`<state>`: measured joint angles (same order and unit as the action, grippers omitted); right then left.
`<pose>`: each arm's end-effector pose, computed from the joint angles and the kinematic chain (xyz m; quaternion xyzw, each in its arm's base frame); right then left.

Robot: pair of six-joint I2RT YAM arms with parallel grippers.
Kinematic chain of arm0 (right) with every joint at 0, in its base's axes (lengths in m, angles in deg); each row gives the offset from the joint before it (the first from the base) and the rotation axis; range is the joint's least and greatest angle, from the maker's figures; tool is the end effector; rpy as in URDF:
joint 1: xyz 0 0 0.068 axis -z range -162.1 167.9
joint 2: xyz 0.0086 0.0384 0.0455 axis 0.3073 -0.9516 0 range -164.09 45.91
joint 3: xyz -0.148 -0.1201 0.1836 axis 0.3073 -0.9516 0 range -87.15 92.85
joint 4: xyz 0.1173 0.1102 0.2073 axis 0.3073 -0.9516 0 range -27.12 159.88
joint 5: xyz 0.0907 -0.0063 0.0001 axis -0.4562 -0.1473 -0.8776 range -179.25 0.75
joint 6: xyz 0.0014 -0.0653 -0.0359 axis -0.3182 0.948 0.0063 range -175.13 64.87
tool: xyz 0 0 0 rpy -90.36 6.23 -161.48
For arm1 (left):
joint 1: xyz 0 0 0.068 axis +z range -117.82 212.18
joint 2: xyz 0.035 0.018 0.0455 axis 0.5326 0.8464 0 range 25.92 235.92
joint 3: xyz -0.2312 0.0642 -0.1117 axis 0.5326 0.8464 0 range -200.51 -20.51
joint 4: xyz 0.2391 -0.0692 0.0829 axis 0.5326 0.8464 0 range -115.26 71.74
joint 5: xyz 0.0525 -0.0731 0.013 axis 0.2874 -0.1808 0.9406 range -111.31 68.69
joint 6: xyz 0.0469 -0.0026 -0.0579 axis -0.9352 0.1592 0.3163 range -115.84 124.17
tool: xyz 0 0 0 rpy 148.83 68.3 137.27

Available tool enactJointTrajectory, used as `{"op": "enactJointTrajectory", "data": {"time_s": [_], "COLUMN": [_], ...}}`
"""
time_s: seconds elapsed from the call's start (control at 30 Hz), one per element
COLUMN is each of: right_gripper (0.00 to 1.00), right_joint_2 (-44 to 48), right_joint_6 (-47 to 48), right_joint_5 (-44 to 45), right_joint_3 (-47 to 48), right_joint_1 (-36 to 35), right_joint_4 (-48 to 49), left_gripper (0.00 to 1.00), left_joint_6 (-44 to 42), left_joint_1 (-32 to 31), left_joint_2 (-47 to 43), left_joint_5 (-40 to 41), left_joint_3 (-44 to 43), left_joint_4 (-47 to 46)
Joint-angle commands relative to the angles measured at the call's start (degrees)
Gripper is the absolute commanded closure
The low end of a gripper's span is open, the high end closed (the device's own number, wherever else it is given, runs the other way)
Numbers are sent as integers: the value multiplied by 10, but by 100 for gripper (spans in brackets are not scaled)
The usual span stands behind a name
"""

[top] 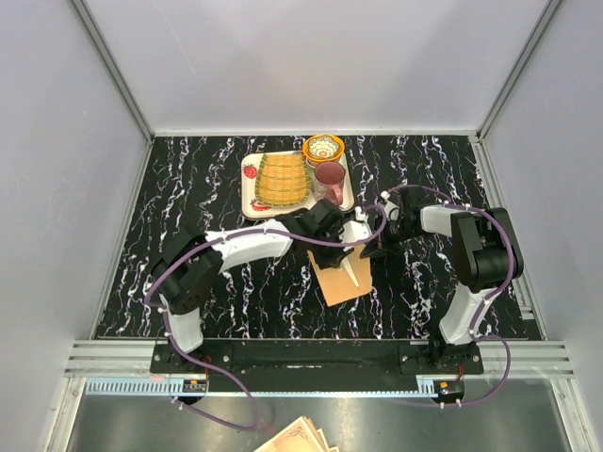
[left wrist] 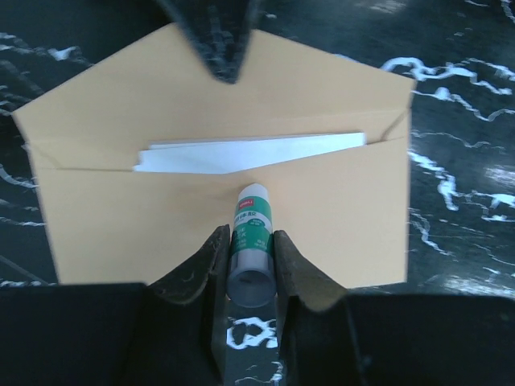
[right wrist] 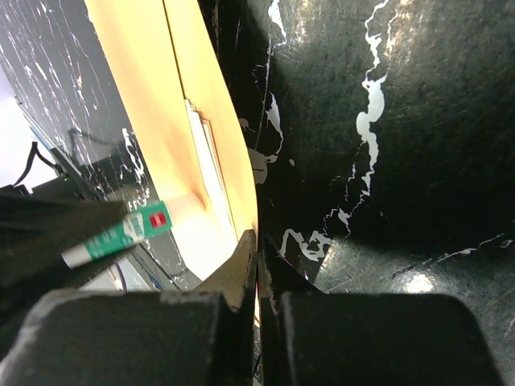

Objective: Place the letter into the envelope and seal it

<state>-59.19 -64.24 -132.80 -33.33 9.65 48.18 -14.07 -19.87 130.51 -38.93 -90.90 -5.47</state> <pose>0.3128 0.0889 0.0916 -0.0479 0.9188 0.3834 0.0805 0.2311 -0.3272 0.1641 0.5797 0.7412 -0.2283 0.2499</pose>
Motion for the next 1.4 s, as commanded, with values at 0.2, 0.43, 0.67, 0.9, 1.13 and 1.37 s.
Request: {"op": "enactJointTrajectory", "data": {"time_s": [0.2,0.43,0.67,0.9,1.13,1.37], "right_gripper": [100,100,100,100,100,100], "right_joint_2": [-5,-3,-5,-1,-2,-6], "right_joint_6": [-2,-1,-2,-2,-2,-3], "right_joint_5": [6,7,6,7,7,6], "right_joint_3": [15,15,15,15,14,15], "right_joint_1": [0,-1,-1,-1,0,-1], "right_joint_4": [6,6,7,7,7,8], "left_gripper": [100,100,100,100,100,100], "left_joint_6": [-34,-11,-28,-32,-9,-18], "left_joint_1": [28,-5,34,18,-19,30], "left_joint_2": [38,4,35,37,1,34], "left_joint_5": [23,10,29,27,10,20], "left_joint_3": [-23,11,-4,-8,16,3], "left_joint_4": [46,47,48,48,49,55]}}
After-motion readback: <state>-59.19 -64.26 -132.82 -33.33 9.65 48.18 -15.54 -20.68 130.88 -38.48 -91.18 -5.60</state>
